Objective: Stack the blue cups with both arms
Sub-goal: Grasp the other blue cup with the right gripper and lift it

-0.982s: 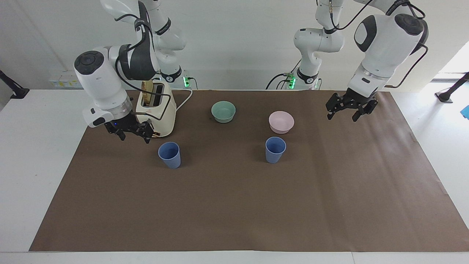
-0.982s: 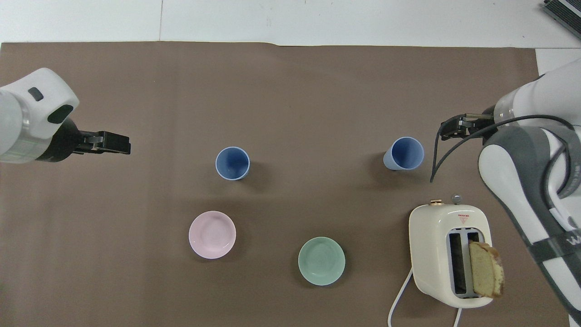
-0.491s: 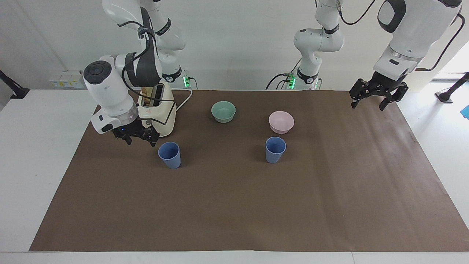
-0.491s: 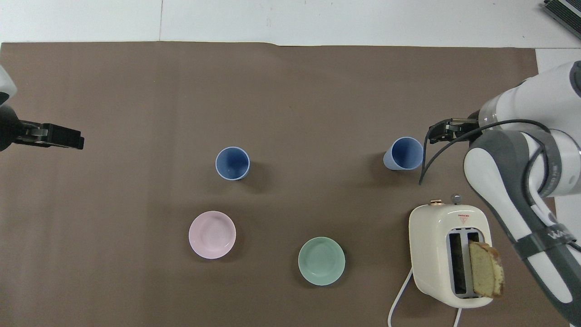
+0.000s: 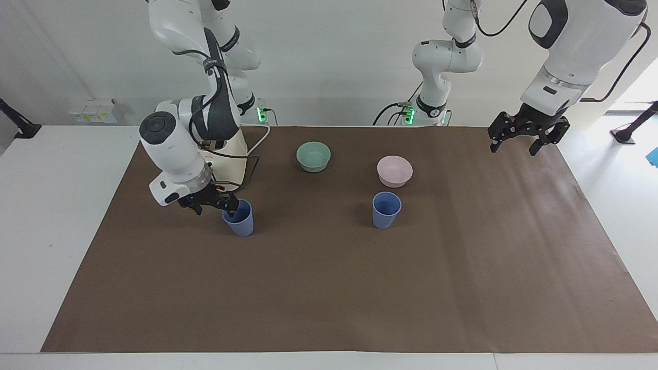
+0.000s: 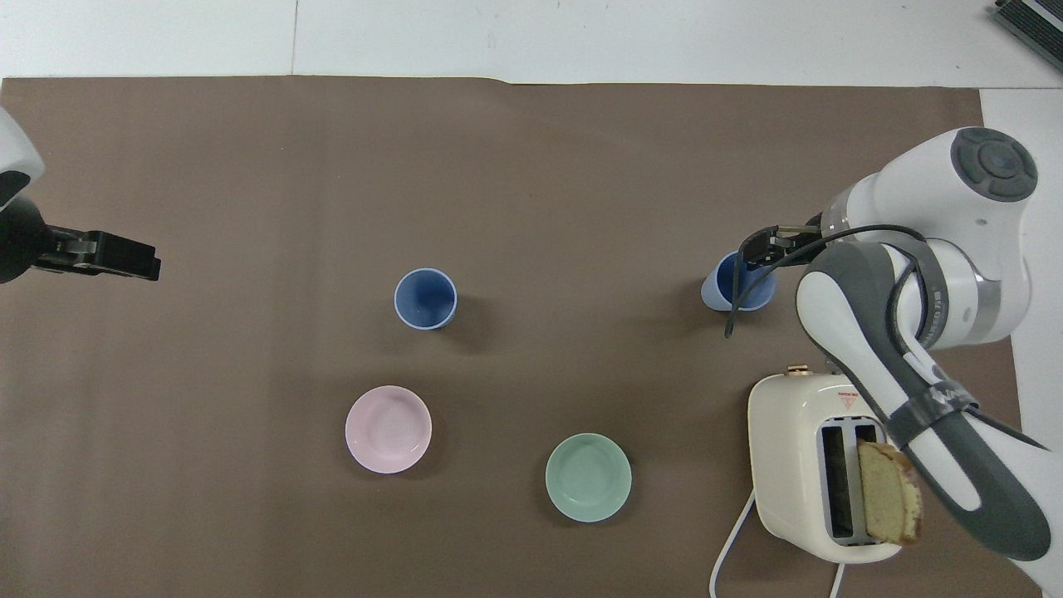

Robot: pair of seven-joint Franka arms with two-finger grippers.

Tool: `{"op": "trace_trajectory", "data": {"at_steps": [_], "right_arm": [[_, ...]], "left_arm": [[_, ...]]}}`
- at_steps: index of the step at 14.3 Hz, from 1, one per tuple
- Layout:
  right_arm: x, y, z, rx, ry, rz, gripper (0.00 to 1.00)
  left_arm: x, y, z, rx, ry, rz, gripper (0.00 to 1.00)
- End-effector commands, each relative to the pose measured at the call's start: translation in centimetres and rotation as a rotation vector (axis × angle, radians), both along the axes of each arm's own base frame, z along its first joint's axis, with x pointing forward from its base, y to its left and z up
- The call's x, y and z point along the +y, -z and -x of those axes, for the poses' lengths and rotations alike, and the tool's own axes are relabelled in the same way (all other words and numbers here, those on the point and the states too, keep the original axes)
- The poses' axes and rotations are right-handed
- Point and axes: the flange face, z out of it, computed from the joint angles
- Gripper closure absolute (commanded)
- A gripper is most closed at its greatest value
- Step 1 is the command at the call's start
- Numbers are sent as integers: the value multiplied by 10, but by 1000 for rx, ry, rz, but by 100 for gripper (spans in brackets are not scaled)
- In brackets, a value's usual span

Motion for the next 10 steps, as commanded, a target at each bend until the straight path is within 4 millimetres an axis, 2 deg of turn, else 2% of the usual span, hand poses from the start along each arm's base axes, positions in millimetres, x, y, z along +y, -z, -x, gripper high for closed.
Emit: {"op": "trace_trajectory", "data": {"at_steps": [1,2,3,5,8,10], "right_arm": [[0,10,5,-8,11,-16,0],[5,11,6,-4,1,-15,18],[16,11,8,-5,-17,-16,55],[19,11,8,-7,-27,-15,100],[26,9,6,-11,-36,-16,100],[27,6,5,-7,-34,-17,100]], "left_arm": [[4,-1,4,38,10,2,0],[6,0,4,41,8,2,0],[5,0,5,48,9,-1,0],[6,-1,9,68,5,-4,0],[6,-1,9,67,4,-4,0],[-2,-1,9,61,14,-2,0]]}}
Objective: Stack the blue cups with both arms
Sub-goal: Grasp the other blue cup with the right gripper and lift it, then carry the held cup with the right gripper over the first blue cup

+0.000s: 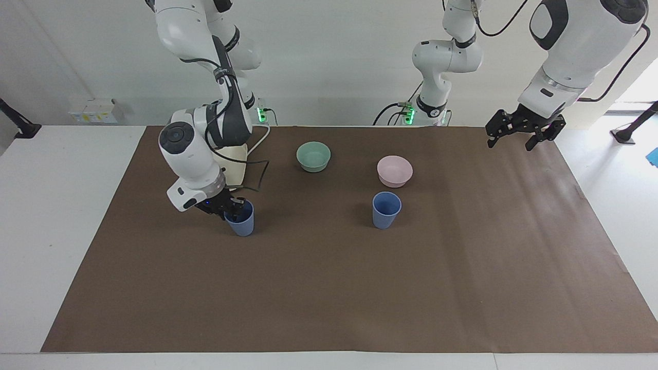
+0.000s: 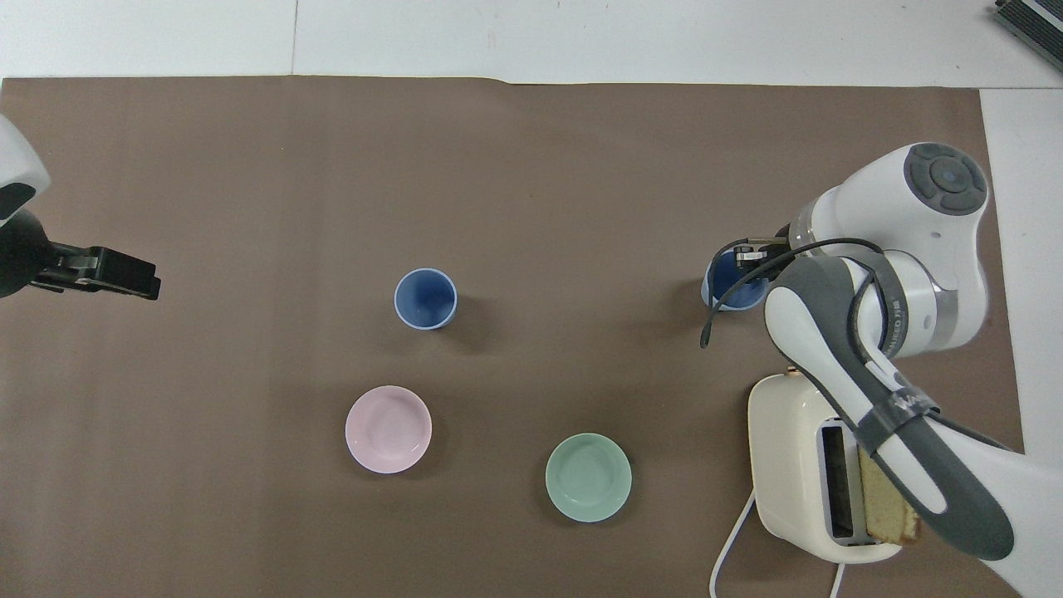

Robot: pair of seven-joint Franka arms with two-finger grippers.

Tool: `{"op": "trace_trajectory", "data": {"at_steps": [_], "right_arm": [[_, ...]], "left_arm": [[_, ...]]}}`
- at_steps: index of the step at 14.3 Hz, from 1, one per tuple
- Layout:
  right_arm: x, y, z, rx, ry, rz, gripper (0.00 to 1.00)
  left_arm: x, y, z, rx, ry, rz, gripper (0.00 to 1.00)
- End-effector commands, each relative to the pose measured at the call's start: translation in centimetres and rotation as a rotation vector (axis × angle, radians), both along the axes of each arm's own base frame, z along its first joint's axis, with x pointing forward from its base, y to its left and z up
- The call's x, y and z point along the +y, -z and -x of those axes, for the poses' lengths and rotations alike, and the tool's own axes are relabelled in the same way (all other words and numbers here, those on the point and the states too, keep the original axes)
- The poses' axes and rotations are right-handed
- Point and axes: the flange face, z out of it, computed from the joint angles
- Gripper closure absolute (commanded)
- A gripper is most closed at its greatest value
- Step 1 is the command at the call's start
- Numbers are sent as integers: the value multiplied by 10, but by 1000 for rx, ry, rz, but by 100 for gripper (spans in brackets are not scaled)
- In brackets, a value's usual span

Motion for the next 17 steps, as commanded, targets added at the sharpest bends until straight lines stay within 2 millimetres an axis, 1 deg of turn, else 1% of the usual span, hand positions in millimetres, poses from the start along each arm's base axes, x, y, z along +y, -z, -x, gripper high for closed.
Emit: {"op": "trace_trajectory", "data": {"at_steps": [1,2,3,5,6,8,11,13,15,17], "right_arm": [[0,-9,-2,-14,10,-15,100],[0,-12,-2,-10,9,-13,100],[-1,-18,-2,-9,8,-13,100],[1,-44,-9,-15,11,-11,100],[6,-60,-14,-29,11,-19,100],[15,-87,-21,-73,1,-28,100],[53,-123,-26,-123,3,-39,100],[99,-124,-22,-124,-5,-37,100],[136,-137,-21,-161,-16,-26,100],[167,-148,-20,-182,21,-44,100]], "left_arm": [[-5,-6,3,4,16,3,0],[-4,-6,2,4,16,3,0],[1,-6,3,10,9,2,0],[2,-6,5,25,8,1,0],[3,-12,6,15,5,2,0],[5,-18,9,3,-1,5,0],[4,-17,9,4,3,4,0],[4,-17,9,4,5,4,0],[4,-18,9,3,5,4,0],[5,-18,9,1,3,4,0]]}}
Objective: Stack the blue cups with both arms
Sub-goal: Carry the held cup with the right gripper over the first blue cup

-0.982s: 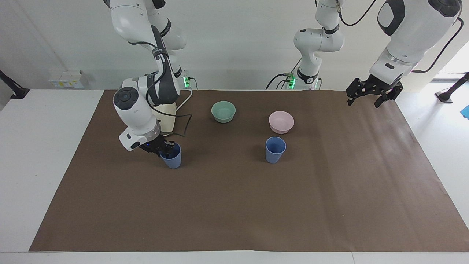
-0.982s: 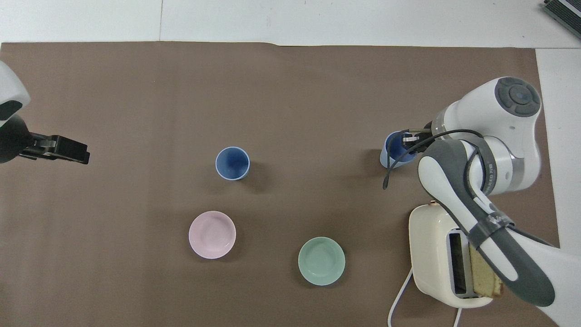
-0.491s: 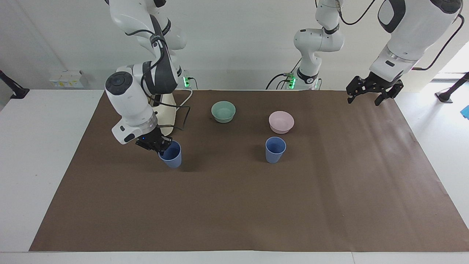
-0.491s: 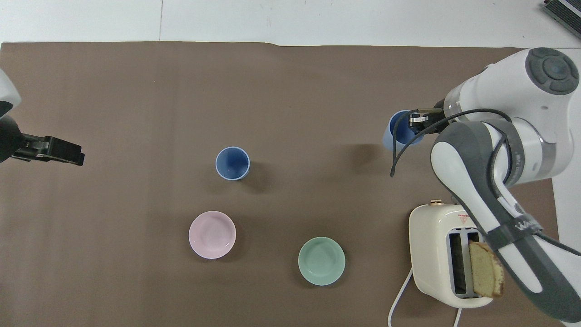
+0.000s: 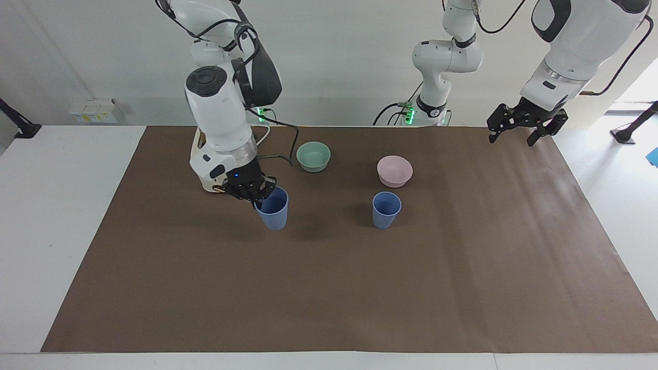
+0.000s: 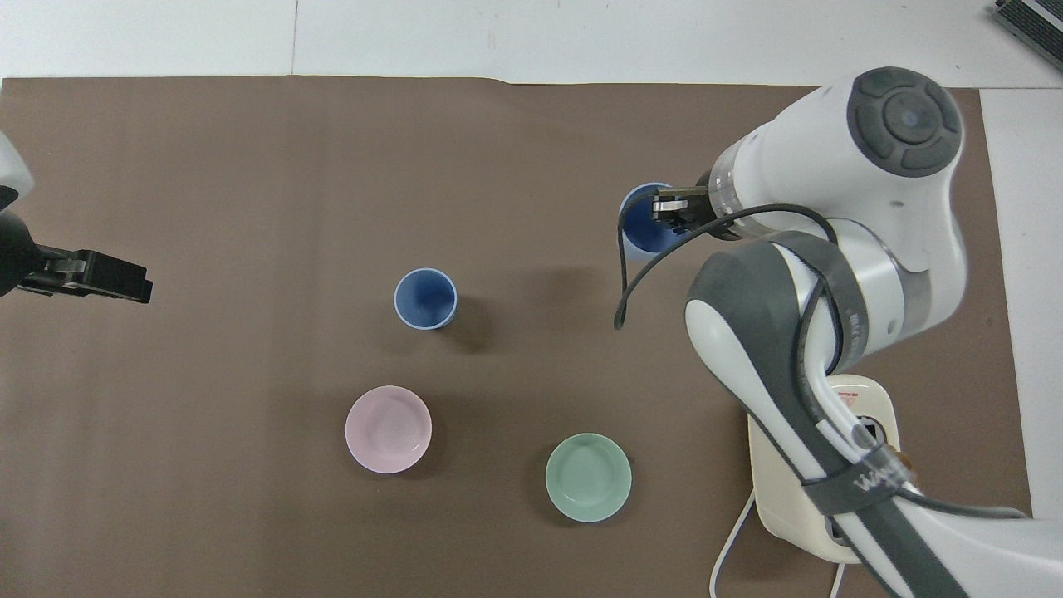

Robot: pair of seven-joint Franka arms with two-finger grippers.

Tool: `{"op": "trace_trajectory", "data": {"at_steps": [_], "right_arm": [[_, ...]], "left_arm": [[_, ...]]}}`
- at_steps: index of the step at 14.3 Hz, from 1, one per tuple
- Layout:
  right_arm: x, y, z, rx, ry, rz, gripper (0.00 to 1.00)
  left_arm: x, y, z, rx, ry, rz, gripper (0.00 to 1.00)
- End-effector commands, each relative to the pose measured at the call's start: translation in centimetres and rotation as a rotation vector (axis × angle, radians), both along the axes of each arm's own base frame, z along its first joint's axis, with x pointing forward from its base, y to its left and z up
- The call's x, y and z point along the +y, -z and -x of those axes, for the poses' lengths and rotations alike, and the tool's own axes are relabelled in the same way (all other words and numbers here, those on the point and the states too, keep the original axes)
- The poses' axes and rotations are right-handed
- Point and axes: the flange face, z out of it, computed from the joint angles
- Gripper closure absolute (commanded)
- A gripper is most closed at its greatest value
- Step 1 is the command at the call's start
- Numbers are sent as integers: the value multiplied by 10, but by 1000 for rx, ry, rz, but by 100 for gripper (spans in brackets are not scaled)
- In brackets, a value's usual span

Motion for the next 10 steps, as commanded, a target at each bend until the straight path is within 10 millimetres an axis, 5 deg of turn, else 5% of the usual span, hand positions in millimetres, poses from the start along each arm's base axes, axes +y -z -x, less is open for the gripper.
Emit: {"op": "trace_trajectory", "data": {"at_steps": [1,8,10], "right_arm": [[37,-13,-4,-21,36,-10,100],[128,-45,19,-41,32,-59,100],[158,-31,21,-28,32,-62,100]], "left_arm": [[3,-6,3,6,4,3,0],[3,-6,3,7,4,4,0],[3,-6,3,7,4,4,0]]}}
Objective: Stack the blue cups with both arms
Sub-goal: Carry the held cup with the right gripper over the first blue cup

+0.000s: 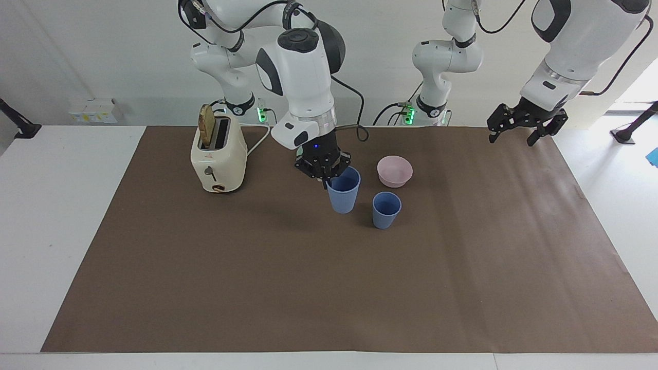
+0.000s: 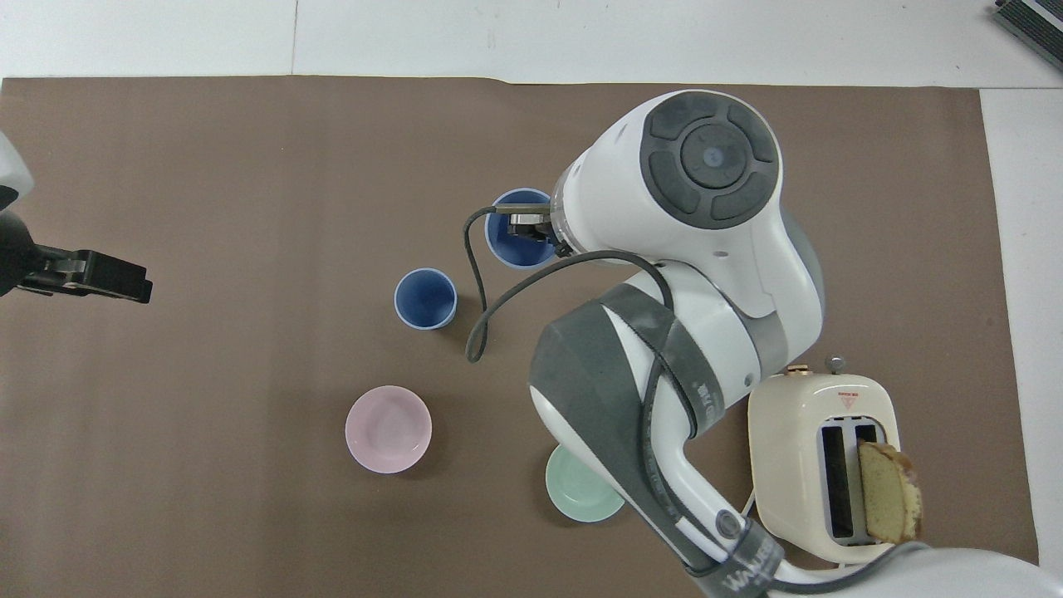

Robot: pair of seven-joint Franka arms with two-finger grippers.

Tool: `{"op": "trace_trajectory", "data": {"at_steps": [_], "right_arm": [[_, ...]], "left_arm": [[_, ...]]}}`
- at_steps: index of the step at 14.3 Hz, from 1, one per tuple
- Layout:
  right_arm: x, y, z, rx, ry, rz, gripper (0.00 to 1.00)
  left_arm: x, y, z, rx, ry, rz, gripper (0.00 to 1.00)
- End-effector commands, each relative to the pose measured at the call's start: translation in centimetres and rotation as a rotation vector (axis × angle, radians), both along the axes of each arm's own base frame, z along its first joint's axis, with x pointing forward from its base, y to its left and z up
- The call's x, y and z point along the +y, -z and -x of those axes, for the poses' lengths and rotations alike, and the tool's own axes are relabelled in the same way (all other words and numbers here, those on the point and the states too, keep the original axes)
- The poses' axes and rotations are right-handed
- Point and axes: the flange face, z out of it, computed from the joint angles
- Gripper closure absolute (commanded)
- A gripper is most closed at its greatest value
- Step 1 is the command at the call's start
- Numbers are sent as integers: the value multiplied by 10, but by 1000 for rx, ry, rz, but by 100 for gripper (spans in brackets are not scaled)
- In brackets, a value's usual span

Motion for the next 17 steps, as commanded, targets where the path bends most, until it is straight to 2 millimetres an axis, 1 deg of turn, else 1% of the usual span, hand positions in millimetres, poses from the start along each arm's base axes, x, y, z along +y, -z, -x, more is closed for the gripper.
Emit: {"op": "trace_trajectory", "data": {"at_steps": [1,2,4,5,6,9,10,15,16,17], "right_arm": [[34,14,-11,6,34,1,100],[41,20,-12,7,35,6,100],[55,24,-8,8,30,-1,100],[66,30,-5,10,21,5,100],[81,32,1,5,9,13,100],[94,34,10,9,11,18,100],[101,35,17,16,-3,26,100],[110,36,26,31,-15,29,100],[113,41,25,27,-15,24,100],[115,55,20,37,-14,28,100]], "left_arm": [[3,-6,3,5,4,3,0],[3,-6,3,7,4,3,0],[3,-6,3,7,4,3,0],[3,-6,3,7,4,3,0],[4,-6,3,7,3,3,0],[5,-6,3,5,1,3,0],[3,-7,3,3,4,3,0],[2,-6,3,8,4,2,0],[2,-6,3,7,4,2,0],[2,-6,3,5,1,4,0]]}}
